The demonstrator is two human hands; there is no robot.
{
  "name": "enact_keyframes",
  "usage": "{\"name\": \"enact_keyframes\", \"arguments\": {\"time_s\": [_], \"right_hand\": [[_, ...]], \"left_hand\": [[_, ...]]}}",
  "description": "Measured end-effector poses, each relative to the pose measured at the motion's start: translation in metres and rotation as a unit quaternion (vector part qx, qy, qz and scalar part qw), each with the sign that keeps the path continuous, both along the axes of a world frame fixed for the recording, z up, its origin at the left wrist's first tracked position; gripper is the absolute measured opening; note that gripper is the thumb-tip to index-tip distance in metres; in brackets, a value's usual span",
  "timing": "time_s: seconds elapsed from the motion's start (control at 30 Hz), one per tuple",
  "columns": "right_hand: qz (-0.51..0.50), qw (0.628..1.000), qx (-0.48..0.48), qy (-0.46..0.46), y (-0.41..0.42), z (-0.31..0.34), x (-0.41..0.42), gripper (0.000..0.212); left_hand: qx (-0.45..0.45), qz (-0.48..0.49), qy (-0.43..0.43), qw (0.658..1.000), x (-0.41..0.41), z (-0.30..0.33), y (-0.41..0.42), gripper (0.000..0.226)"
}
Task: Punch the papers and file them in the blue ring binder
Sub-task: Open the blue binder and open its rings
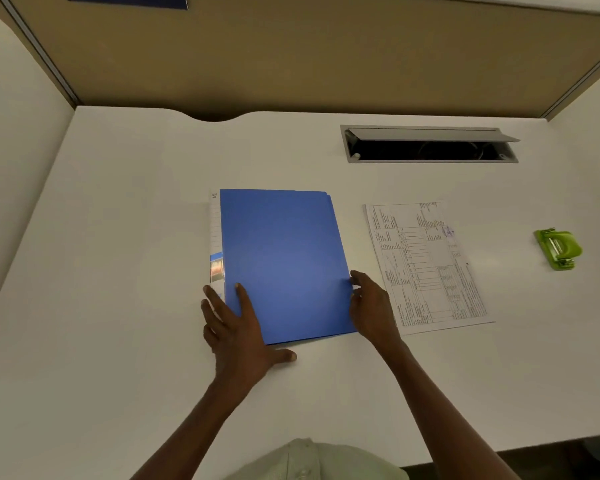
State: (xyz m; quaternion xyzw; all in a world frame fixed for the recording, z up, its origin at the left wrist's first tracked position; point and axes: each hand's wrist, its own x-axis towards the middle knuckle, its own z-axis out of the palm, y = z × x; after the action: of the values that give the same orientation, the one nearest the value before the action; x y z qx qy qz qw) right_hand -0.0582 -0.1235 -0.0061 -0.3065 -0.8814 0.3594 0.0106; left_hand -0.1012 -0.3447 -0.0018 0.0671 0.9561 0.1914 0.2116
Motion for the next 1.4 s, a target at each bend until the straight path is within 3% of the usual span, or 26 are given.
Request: {"name": "enact_keyframes", "arguments": {"time_s": [0.17,0.37,0.47,0.6,0.77,0.87,1.0,1.1,1.17,1.33,1.4], "right_hand": [[0.027,0.999,0.001,-0.047,0.020,0.009,-0.001,0.055],[0.112,0.986,-0.019,-0.121,0.051,0.023,-0.007,0.060],[0.171,0.975,-0.005,-0.144,0.060,0.031,-0.009,0.060],[0.221,0.962,0.044,-0.153,0.057,0.031,-0.010,0.060],[0.226,0.955,0.097,-0.168,0.035,0.030,-0.010,0.054],[0.230,0.939,0.172,-0.191,0.020,0.029,-0.014,0.040],[0.234,0.920,0.234,-0.210,0.000,0.034,-0.017,0.014],[0.238,0.915,0.241,-0.218,-0.010,0.036,-0.019,0.027],[0.254,0.901,0.261,-0.234,-0.016,0.035,-0.020,0.038],[0.276,0.882,0.299,-0.239,-0.020,0.029,-0.018,0.041],[0.277,0.882,0.298,-0.237,-0.020,0.030,-0.019,0.042]], "left_hand": [[-0.016,-0.040,0.052,0.998,0.001,-0.003,-0.005,0.135],[-0.100,-0.116,0.109,0.982,-0.007,0.001,-0.022,0.123],[-0.070,-0.116,0.134,0.982,-0.012,0.009,-0.033,0.119],[0.084,-0.047,0.120,0.988,-0.006,0.011,-0.049,0.124],[0.231,0.047,0.185,0.954,0.004,0.018,-0.067,0.078],[0.294,0.090,0.209,0.928,0.010,0.019,-0.075,0.073],[0.313,0.180,0.252,0.898,0.019,0.005,-0.088,0.070],[0.319,0.277,0.237,0.875,0.023,-0.002,-0.095,0.059],[0.318,0.324,0.220,0.863,0.022,-0.005,-0.100,0.064],[0.306,0.400,0.158,0.849,0.012,-0.018,-0.117,0.062],[0.279,0.405,0.127,0.861,0.010,-0.021,-0.124,0.060]]}}
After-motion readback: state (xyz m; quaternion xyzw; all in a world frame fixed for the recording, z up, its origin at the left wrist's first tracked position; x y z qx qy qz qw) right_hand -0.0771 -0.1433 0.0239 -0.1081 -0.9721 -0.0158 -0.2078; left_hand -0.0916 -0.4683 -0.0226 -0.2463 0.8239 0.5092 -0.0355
